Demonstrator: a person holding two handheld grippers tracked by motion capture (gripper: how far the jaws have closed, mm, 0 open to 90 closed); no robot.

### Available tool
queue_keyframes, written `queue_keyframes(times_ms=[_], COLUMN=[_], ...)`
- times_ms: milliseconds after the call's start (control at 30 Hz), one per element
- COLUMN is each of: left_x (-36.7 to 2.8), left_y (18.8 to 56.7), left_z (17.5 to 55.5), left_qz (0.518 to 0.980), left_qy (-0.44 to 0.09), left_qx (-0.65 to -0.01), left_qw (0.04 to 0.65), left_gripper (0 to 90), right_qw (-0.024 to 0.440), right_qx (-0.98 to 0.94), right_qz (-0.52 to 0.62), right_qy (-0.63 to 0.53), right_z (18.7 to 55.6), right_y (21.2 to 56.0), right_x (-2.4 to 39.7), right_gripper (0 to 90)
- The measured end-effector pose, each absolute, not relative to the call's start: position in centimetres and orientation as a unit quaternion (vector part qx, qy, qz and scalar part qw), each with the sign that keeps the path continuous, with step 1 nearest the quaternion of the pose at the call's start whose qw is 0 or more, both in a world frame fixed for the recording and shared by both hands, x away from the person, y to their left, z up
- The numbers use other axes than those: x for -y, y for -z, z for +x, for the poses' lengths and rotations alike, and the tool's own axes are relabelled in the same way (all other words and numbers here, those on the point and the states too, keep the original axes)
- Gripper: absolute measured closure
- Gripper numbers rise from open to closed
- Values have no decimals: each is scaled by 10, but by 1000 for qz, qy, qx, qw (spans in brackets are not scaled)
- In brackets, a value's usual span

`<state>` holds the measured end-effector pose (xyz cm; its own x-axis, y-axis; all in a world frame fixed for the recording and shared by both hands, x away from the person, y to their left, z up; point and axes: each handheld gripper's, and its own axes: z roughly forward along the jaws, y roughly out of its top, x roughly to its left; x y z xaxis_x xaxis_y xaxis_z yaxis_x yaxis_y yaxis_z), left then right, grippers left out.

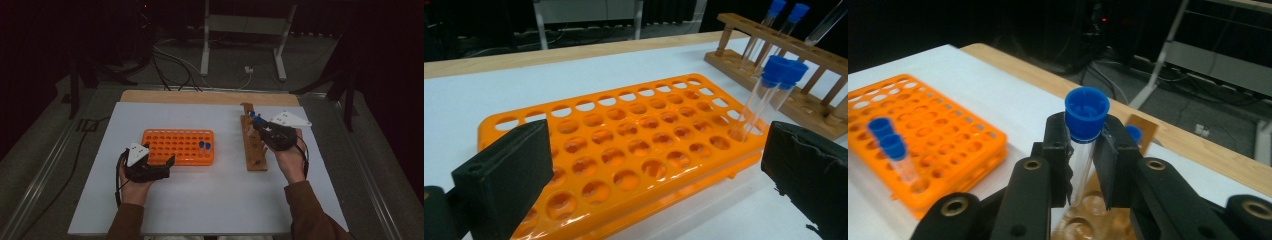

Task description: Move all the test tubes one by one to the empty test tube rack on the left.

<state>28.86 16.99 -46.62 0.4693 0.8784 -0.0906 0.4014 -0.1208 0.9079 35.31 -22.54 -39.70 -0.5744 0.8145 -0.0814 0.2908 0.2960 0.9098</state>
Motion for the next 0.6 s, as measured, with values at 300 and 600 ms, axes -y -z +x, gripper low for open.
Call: queue_keyframes(times_ms=[300,600], left_x=[-157,-138], left_y=[463,450], left_z=[288,288], left_qz=[716,726], left_qy=[-240,-235], left_qx=[-435,-411], left_qw=[490,499], left_gripper=[15,36], right_qw=[250,220], right_qx=[-773,-786], right_qz=[338,322], right_qy=[-475,-480], right_z=[345,336], right_y=[401,406], right_x=[198,183], right_gripper=[768,767])
